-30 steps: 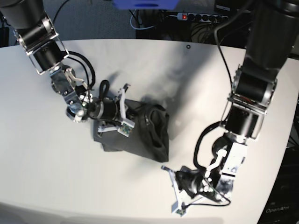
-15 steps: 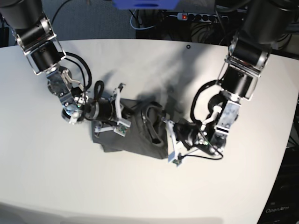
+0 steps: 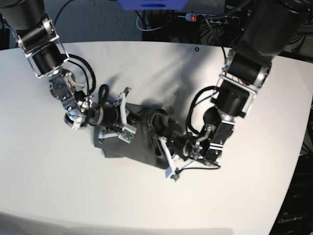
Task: Fold the T-shirt properly
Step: 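Move the left gripper in and grasp the bundle's other side, then hold the bundle with both grippers and pull the right gripper outward, stretching it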
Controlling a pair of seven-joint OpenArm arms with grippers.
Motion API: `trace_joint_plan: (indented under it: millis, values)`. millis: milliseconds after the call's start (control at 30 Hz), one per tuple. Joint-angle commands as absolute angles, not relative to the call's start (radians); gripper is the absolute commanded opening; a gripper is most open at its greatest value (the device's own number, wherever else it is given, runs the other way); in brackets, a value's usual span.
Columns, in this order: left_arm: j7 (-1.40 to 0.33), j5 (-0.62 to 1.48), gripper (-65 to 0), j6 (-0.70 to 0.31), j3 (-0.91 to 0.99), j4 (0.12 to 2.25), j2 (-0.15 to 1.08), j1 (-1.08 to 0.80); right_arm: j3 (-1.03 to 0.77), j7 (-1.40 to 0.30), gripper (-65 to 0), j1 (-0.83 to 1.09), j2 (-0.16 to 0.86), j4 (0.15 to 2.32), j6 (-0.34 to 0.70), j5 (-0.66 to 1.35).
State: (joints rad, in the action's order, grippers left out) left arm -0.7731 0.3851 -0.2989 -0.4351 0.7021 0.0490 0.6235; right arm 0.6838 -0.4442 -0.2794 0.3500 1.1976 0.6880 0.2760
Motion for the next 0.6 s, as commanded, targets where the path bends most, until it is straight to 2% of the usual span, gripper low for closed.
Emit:
trace_joint_plan:
  millis: [0,267,400,567]
  values:
    - [-0.774,0.374,-63.1,-0.295,-0.438,0.693,0.028,0.653,0.688,-0.541,-64.9,-0.272,0.367,1.190,0.688,0.214]
    - [-0.650,0.374,-63.1,-0.295,-0.535,0.553,-0.047,0.751,0.687,-0.564,-65.0,-0.271,0.374,1.193,0.668,0.213]
    - [-0.593,0.374,-63.1,-0.297,-0.549,0.460,-0.074,0.794,0.687,-0.556,-65.0,-0.277,0.418,1.199,0.622,0.213]
    - [-0.585,0.374,-63.1,-0.297,-0.550,0.455,-0.067,0.799,0.682,-0.556,-65.0,-0.286,0.486,1.305,0.601,0.213]
